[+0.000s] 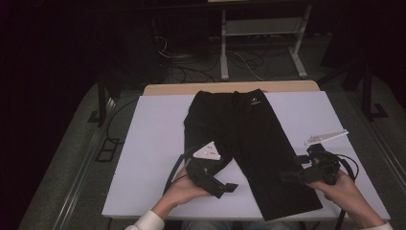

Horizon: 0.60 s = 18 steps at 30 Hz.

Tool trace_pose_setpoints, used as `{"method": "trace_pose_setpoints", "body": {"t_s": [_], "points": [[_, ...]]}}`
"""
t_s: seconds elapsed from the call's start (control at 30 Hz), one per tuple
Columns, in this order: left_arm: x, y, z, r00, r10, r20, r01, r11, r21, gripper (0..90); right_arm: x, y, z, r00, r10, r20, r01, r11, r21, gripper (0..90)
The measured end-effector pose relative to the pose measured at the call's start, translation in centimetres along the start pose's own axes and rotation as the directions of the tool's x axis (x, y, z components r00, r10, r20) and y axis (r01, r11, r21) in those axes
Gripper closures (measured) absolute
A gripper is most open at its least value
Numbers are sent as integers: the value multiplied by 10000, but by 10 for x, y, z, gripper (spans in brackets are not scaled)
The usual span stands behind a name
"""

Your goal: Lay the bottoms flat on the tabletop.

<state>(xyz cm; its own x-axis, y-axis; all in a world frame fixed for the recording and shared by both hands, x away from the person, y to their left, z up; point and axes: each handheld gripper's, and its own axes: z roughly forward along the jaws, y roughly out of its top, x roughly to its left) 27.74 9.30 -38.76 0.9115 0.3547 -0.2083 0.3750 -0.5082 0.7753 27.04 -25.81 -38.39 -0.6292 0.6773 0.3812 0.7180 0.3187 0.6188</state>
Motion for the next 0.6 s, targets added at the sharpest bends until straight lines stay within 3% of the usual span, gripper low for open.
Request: {"method": "trace_pose_setpoints", "body": {"t_s": [0.27,0.6], "points": [[24,-10,-34,9943,-632,-860,600,9974,-394,2,5,17,12,9996,-277,-102,275,9995,-155,0],[36,-22,-53,9891,-635,-1329,599,9977,-312,2,14,35,26,9974,-610,-390,598,9978,-302,0]]}}
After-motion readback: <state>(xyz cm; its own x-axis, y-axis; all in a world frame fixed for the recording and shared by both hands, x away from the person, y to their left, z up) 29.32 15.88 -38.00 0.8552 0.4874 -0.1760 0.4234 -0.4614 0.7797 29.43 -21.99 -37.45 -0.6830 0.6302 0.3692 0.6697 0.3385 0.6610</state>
